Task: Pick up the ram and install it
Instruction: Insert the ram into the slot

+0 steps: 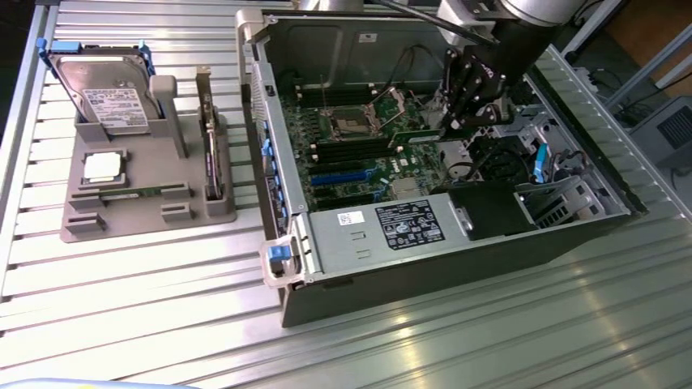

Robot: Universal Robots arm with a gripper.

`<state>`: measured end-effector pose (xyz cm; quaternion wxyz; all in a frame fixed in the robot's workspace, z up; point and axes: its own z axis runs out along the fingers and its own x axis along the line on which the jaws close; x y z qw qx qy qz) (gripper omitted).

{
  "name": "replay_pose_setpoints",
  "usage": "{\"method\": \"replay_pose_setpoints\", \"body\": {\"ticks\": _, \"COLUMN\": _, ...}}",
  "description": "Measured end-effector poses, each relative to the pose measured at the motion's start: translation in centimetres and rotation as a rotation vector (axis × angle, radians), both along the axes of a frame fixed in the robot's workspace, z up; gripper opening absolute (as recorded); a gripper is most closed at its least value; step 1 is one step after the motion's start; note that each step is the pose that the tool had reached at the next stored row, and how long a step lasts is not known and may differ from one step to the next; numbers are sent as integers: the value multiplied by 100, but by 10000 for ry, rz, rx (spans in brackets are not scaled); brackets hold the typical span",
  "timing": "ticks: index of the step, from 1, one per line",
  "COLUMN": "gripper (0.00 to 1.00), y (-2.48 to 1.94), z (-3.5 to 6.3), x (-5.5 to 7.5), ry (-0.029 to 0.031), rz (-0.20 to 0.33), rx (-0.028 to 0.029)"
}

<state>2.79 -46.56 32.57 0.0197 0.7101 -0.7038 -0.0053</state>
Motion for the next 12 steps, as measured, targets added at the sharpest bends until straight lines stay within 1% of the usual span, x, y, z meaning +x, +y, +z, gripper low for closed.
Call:
{"method": "replay_pose_setpoints", "body": {"ticks": 8, "gripper": 13, "y": 0, "z": -101, "x": 0, "ry": 0, "rz": 0, "rx": 0}}
{"method": "replay_pose_setpoints", "body": {"ticks": 12, "gripper": 13, "y": 0, "z": -131, "x": 0, "ry": 0, "rz": 0, "rx": -1}}
